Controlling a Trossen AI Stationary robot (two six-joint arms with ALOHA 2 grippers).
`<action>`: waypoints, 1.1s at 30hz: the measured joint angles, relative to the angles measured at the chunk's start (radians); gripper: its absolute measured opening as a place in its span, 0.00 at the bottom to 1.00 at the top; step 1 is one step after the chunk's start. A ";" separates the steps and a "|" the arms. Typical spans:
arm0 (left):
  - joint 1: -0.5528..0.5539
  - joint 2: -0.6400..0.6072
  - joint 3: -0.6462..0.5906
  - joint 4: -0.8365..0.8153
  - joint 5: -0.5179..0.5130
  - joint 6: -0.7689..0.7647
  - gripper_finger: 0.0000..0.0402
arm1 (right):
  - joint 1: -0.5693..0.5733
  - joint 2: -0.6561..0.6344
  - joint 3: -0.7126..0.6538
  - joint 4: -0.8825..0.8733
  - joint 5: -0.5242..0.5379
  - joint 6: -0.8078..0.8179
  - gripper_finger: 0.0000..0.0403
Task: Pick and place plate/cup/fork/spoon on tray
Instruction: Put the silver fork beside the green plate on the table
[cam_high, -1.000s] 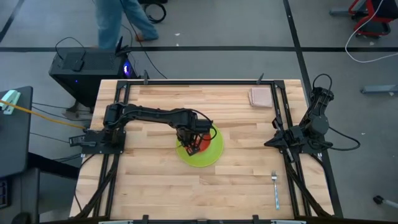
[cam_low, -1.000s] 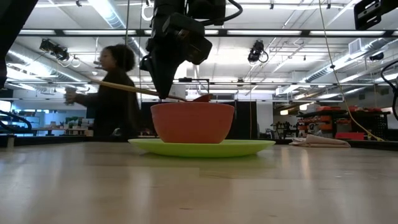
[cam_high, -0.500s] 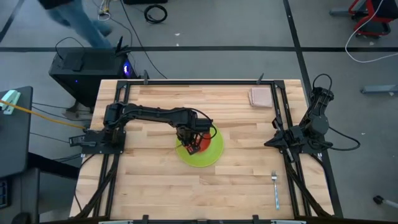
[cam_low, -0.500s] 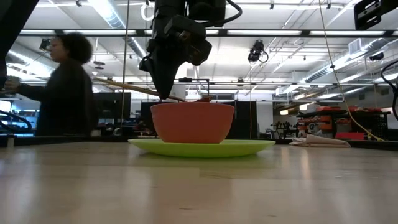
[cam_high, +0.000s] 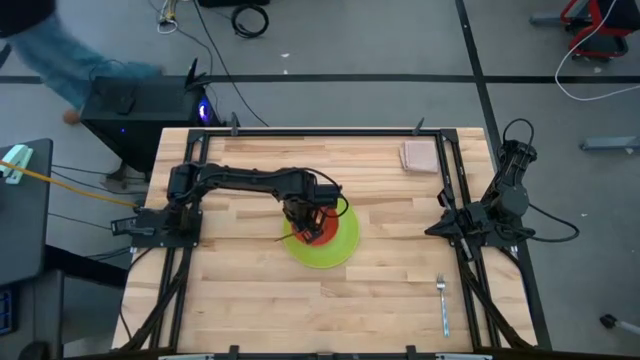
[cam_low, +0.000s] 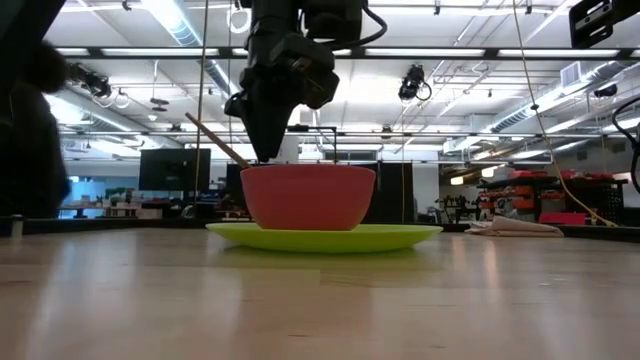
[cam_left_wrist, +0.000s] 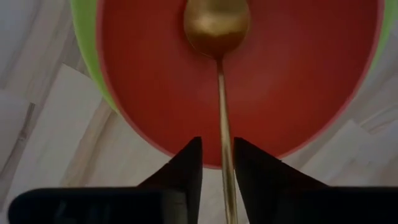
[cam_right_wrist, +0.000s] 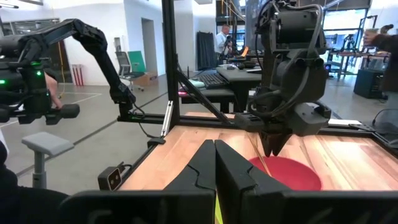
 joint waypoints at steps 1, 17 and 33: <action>0.003 0.000 0.000 0.000 -0.001 0.000 0.25 | 0.000 0.000 0.000 0.000 0.000 0.000 0.01; -0.079 -0.098 -0.001 0.010 -0.261 0.016 0.02 | 0.000 0.001 0.000 0.000 0.000 0.045 0.01; -0.379 -0.272 -0.001 -0.027 -0.737 -0.212 0.04 | 0.000 0.353 0.159 -0.196 0.093 0.401 0.00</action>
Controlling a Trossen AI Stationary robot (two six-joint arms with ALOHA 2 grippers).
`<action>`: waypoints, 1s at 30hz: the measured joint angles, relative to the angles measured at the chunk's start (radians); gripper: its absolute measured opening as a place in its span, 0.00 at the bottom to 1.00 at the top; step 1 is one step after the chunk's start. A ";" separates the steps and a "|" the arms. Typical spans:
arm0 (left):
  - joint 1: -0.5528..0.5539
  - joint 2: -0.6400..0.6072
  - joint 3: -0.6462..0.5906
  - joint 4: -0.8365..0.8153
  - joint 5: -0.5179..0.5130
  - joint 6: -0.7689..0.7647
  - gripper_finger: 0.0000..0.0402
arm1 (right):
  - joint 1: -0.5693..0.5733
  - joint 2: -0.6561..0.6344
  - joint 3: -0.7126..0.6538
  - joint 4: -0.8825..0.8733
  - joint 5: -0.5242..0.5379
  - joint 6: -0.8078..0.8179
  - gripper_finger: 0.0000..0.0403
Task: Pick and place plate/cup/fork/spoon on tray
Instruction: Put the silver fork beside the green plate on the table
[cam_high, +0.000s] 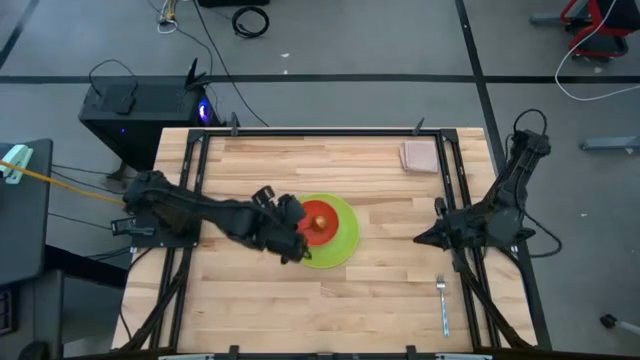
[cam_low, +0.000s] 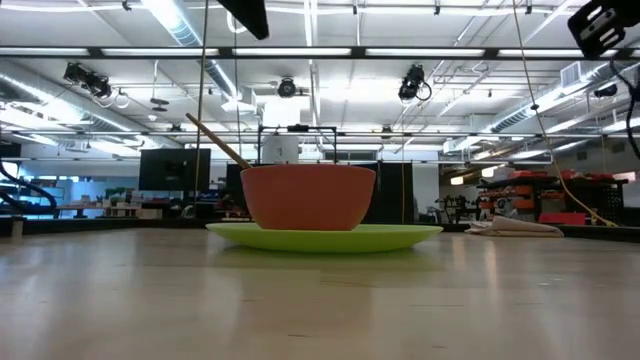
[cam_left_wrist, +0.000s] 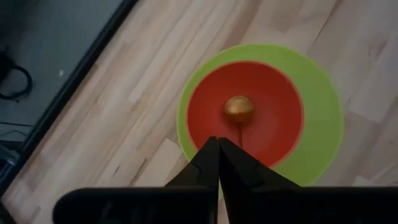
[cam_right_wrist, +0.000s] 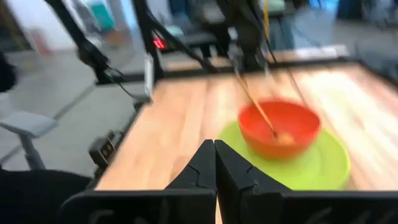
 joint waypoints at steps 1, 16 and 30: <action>-0.021 0.000 0.000 -0.005 -0.026 -0.014 0.04 | 0.000 0.039 0.024 -0.037 0.007 0.063 0.00; -0.226 0.000 -0.067 -0.187 -0.242 -0.338 0.02 | 0.000 0.533 0.318 -0.366 -0.168 0.744 0.00; -0.299 0.001 -0.120 -0.189 -0.288 -0.430 0.01 | 0.000 0.747 0.354 -0.424 -0.487 1.208 0.00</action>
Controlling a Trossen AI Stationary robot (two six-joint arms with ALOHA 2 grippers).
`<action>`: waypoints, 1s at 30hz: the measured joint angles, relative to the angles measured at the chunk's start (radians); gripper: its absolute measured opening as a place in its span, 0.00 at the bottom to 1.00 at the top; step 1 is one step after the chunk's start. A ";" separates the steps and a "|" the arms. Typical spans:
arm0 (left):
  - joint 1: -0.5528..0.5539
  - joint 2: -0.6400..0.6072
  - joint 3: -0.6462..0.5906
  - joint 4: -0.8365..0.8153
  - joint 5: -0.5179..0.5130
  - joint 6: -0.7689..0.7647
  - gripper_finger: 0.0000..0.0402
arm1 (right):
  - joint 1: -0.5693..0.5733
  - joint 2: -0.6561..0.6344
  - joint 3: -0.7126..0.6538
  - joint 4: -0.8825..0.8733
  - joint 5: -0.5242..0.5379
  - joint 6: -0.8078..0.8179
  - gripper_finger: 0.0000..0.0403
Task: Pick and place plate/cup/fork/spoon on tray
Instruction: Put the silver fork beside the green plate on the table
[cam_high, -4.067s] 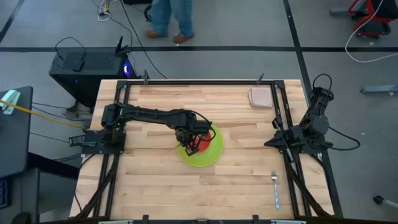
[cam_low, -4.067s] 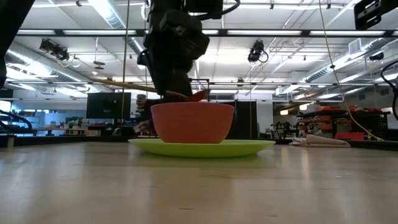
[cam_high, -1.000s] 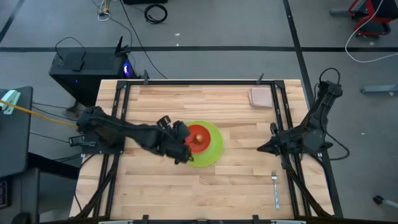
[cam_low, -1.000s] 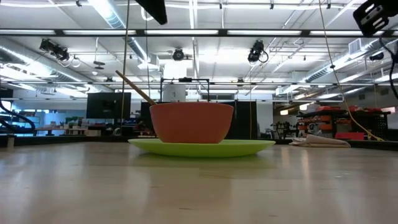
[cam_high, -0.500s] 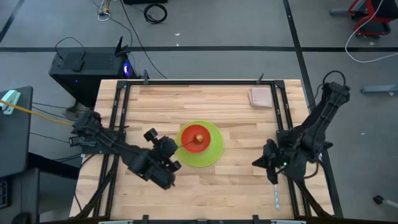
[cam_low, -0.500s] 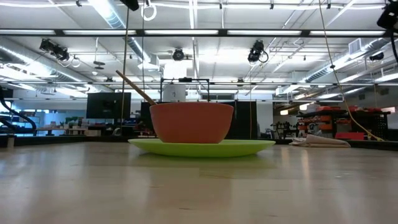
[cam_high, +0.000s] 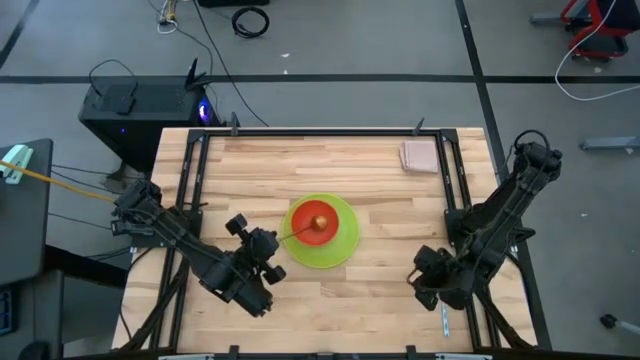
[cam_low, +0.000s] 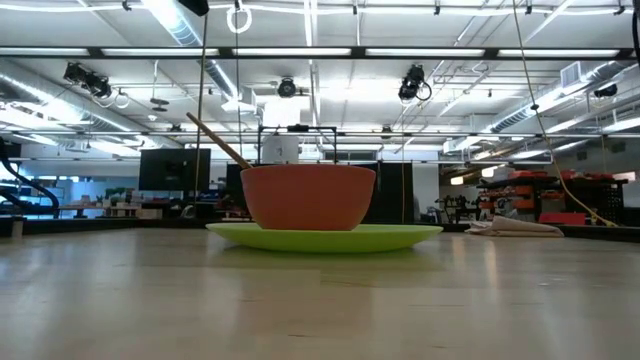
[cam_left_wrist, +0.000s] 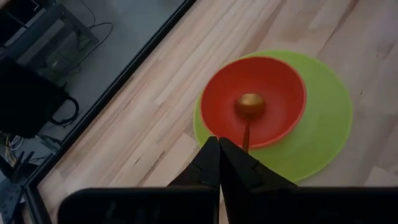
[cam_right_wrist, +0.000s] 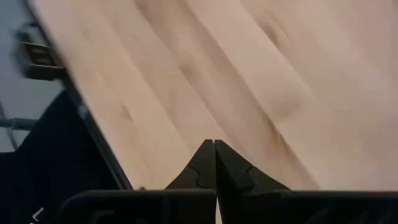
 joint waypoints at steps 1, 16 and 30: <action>-0.003 0.000 -0.004 0.001 0.000 0.000 0.02 | 0.000 0.009 0.000 -0.010 -0.030 0.048 0.00; -0.002 0.000 -0.008 0.001 -0.093 0.014 0.05 | 0.000 0.112 0.000 -0.025 -0.416 0.461 0.01; -0.002 0.005 -0.008 0.005 -0.103 0.017 0.05 | -0.055 0.175 -0.047 -0.039 -0.492 0.504 0.25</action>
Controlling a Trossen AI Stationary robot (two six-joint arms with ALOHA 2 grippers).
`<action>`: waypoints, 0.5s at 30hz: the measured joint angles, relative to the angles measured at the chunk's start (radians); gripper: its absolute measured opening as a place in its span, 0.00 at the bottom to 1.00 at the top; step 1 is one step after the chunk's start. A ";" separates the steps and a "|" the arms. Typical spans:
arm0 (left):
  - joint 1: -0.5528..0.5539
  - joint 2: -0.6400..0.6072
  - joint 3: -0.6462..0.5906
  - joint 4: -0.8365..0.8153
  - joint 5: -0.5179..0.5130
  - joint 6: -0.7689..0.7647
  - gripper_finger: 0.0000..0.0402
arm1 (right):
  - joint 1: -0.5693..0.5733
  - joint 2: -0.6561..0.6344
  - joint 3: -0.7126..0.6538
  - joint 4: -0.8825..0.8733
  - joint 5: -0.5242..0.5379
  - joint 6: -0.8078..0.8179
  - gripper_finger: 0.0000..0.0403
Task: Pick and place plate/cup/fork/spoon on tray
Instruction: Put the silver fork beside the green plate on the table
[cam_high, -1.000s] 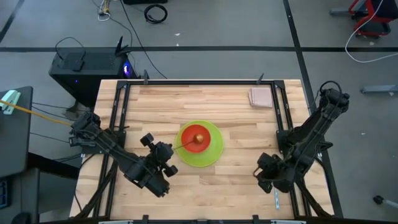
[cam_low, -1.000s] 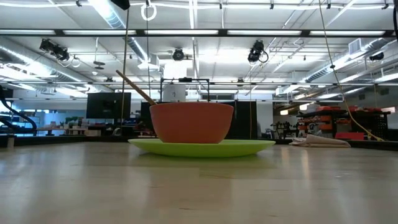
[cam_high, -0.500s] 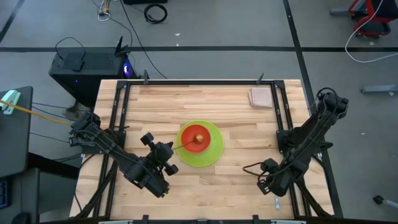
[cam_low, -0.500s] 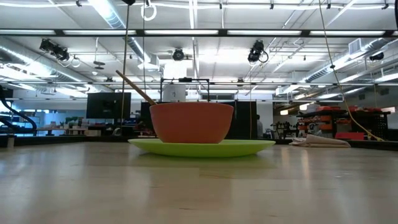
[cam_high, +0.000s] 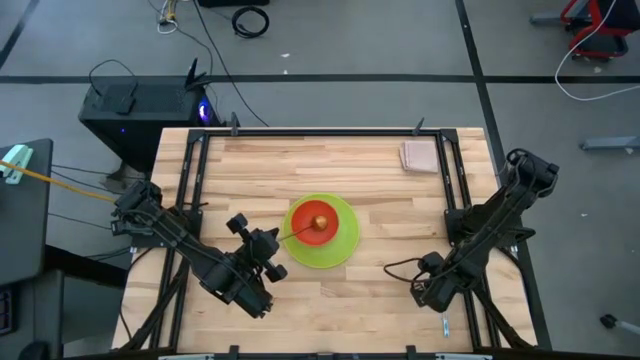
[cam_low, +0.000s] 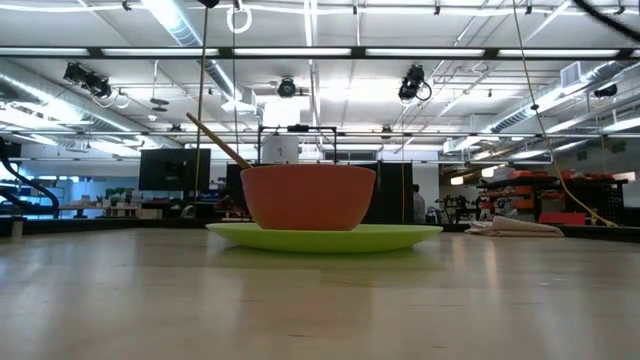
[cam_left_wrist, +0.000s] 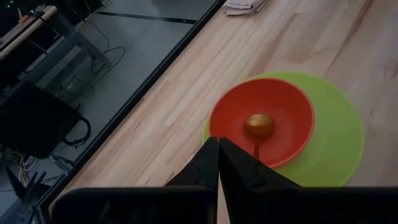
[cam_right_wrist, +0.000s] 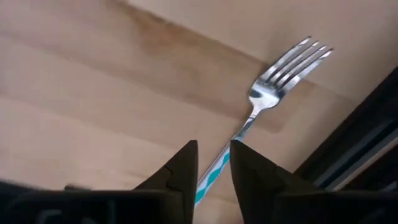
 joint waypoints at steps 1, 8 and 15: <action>0.000 0.000 0.000 0.000 0.000 0.000 0.05 | -0.006 0.004 -0.007 0.001 -0.006 0.018 0.26; 0.000 0.000 0.000 0.000 0.000 0.004 0.02 | -0.007 0.028 -0.054 0.010 -0.118 0.112 0.29; 0.000 0.000 0.000 -0.001 0.000 0.003 0.05 | -0.009 0.026 -0.060 0.051 -0.117 0.112 0.28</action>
